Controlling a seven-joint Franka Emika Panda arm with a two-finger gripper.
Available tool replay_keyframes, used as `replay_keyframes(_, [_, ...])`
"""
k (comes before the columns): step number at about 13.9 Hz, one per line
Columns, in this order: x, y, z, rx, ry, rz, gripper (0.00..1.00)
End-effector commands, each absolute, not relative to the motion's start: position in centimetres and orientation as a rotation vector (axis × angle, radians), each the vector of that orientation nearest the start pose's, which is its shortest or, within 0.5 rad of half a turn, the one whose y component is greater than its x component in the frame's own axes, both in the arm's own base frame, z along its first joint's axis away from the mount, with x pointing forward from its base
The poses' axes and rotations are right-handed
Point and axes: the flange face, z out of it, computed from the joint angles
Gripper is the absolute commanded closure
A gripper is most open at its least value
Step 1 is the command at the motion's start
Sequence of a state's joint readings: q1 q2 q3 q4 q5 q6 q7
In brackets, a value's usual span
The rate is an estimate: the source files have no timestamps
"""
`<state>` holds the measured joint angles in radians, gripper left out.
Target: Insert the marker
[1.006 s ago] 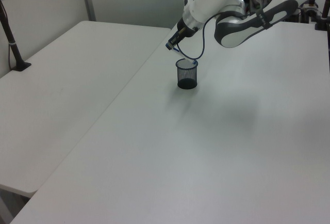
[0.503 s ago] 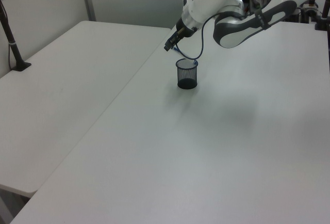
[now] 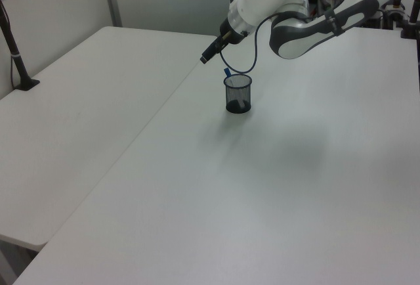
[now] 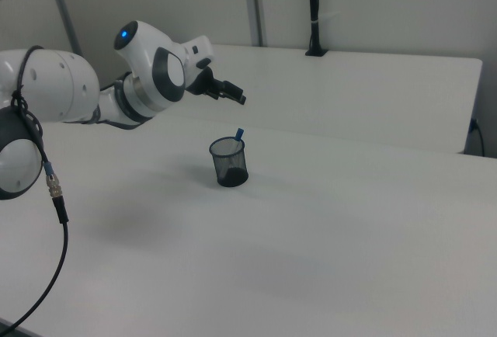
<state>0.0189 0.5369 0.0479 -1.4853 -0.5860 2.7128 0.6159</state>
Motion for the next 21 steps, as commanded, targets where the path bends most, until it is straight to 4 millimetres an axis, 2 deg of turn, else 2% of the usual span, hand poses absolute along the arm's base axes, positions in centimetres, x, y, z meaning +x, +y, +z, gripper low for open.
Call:
replay_keyframes(1, [72.8,8.5,45.7,-3.151,0.204,-1.113,0.00])
replay_keyframes(3, [70.9,11.3,47.3,-3.219,0.213,-0.919,0.00])
replay_keyframes(4, [70.2,11.9,48.2,-3.223,0.196,-0.832,0.00])
replay_keyframes(8, [66.0,11.7,53.3,-3.232,0.078,-0.501,0.00])
replay_keyframes(9, [64.0,11.1,54.8,-3.253,0.001,-0.405,0.00])
replay_keyframes(12, [59.8,9.2,56.8,-3.272,-0.189,-0.192,0.00])
replay_keyframes(13, [58.5,7.1,57.7,-3.244,-0.243,-0.118,0.00])
replay_keyframes(14, [58.0,5.1,58.4,-3.207,-0.225,-0.099,0.00])
replay_keyframes(16, [56.0,3.0,60.1,-3.149,-0.130,-0.013,0.00])
replay_keyframes(18, [55.5,1.8,60.7,-3.151,-0.090,-0.005,0.00])
replay_keyframes(21, [55.8,1.5,60.5,-3.150,-0.083,-0.002,0.00])
